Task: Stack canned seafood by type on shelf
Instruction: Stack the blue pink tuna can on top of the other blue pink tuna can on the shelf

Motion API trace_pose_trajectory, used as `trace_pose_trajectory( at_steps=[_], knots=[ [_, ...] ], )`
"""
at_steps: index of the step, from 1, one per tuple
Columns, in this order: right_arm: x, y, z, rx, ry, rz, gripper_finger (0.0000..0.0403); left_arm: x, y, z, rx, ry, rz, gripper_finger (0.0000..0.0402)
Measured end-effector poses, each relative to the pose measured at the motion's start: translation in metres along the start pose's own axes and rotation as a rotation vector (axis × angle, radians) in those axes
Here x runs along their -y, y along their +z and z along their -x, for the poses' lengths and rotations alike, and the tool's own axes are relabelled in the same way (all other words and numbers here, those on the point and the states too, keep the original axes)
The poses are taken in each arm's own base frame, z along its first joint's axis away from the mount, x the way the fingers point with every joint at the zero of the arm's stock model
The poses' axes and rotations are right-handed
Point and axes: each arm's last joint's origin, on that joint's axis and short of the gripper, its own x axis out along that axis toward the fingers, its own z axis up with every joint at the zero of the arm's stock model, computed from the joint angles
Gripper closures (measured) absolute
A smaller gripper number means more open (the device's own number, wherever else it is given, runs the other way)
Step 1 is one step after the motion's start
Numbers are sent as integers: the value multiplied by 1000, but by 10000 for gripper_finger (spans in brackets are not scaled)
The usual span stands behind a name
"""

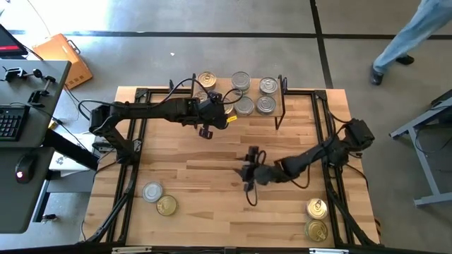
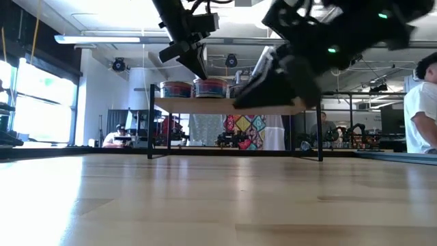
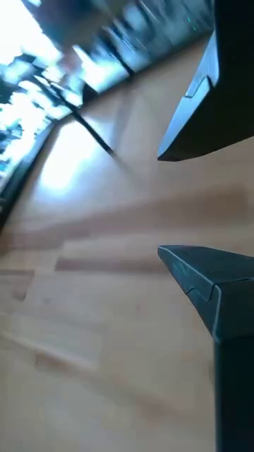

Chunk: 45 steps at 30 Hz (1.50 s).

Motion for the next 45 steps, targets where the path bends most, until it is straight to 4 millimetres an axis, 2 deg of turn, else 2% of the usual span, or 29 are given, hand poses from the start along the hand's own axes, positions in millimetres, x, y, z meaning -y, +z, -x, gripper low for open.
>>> trace_pose_trajectory(
  at_steps=[6,11,15,22,30,36,41,45],
  knots=[
    [40,29,-21,-15,-158,372,191,0,0,0,3,-5,-1,401],
    [74,41,-36,-67,-240,559,139,0,0,0,2,-7,-3,401],
    [97,39,-43,-184,-339,652,109,0,0,0,1,-10,-19,401],
    [131,23,-56,-273,-380,643,105,1,-1,0,1,-15,-24,401],
    [144,18,-63,-204,-292,711,105,2,1,4,12,-18,-38,401],
    [150,16,-65,-187,-278,707,111,-2,0,16,70,-19,-30,401],
    [151,16,-66,-170,-272,676,144,-4,0,23,101,-13,-14,401],
    [148,18,-65,-145,-276,601,196,-5,0,24,104,-12,-12,401]
  ],
)
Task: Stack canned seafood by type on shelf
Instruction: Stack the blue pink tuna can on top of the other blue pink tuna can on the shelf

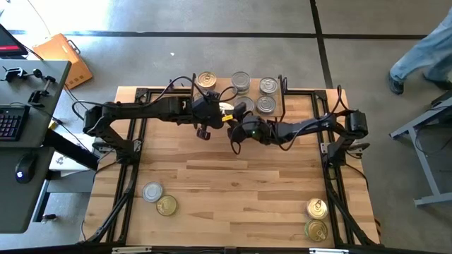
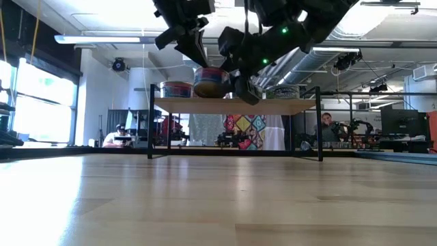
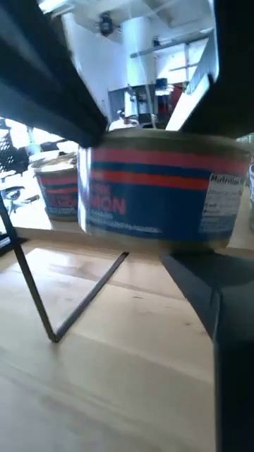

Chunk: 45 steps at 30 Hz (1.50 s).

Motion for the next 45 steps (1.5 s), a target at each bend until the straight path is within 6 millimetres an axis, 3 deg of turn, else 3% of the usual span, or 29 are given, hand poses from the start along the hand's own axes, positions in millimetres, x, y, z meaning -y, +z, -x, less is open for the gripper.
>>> trace_pose_trajectory(
  at_steps=[3,7,15,19,21,25,28,31,34,38,45],
  knots=[
    [-2,5,3,-1,-6,-48,235,0,0,1,2,3,2,401],
    [-7,13,10,-31,-30,-97,234,-1,-2,9,-3,17,1,392],
    [-17,34,26,139,79,-316,234,-2,-10,70,20,139,47,351],
    [-25,49,38,229,144,-388,234,12,-11,100,129,28,112,348],
    [-29,58,45,312,213,-450,234,29,-7,107,218,-64,129,354],
    [-45,71,64,521,362,-556,234,80,9,105,399,-134,75,377],
    [-66,70,81,552,352,-600,234,119,20,103,501,-85,44,395],
    [-84,66,98,547,318,-668,234,146,28,105,610,-24,68,398],
    [-101,62,116,545,312,-731,234,154,33,110,707,8,178,383],
    [-111,63,135,590,307,-768,234,157,34,111,745,-42,139,334],
    [-110,62,134,590,288,-752,234,155,37,81,678,-86,118,201]
  ],
)
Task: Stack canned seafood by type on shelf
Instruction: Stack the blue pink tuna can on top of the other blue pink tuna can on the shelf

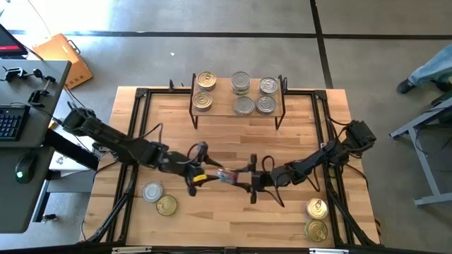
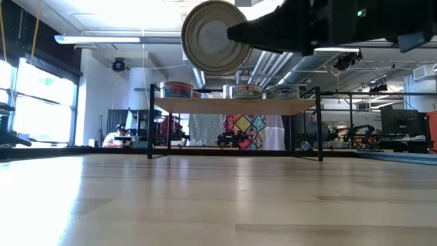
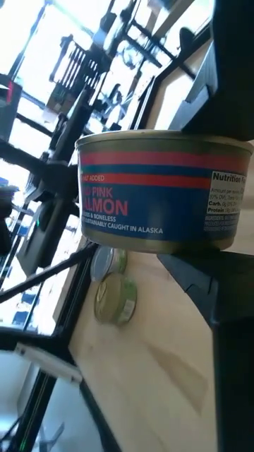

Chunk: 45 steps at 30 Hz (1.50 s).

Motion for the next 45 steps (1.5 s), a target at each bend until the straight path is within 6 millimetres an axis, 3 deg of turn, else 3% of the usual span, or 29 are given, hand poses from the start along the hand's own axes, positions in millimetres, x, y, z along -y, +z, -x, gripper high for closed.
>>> trace_pose_trajectory(
  at_steps=[4,7,14,21,26,34,45],
  knots=[
    [15,-6,-6,-34,-67,-24,234,-4,-12,-16,-59,7,-65,144],
    [30,-12,-12,-63,-116,-51,233,-8,-22,-27,-118,22,-117,123],
    [52,-21,-20,-72,-99,-60,232,-25,-49,-41,-343,179,-135,120],
    [46,-21,-19,-85,-59,-40,232,-23,-50,-41,-325,134,1,120],
    [36,-16,-16,-58,-25,25,231,-9,-45,-38,-312,105,85,141],
    [29,-12,-14,-37,9,65,229,8,-39,-37,-289,75,133,221],
    [34,-15,-15,-81,-45,80,149,17,-42,-30,-405,81,107,225]
  ],
)
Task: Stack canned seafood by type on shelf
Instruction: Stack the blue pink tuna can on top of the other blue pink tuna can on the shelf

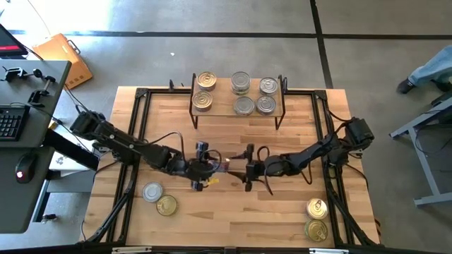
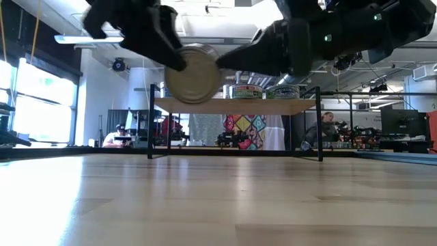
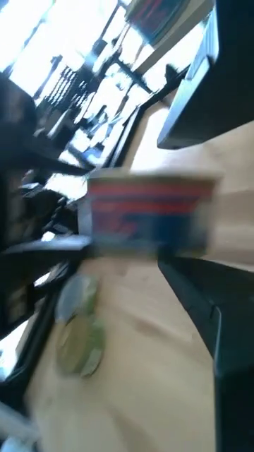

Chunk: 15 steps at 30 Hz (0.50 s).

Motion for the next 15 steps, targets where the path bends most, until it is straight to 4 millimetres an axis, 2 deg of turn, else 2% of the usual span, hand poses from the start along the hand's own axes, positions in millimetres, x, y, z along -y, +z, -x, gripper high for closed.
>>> trace_pose_trajectory(
  at_steps=[4,8,11,15],
  knots=[
    [4,1,5,-96,-105,33,131,-1,-1,11,-122,73,35,225],
    [2,1,14,-188,-125,45,129,-19,5,24,-185,373,14,225],
    [-1,0,17,-209,-100,13,129,-46,18,29,-218,569,-54,225],
    [-4,-2,17,-210,-46,-13,128,-104,30,26,-294,623,-93,225]
  ],
)
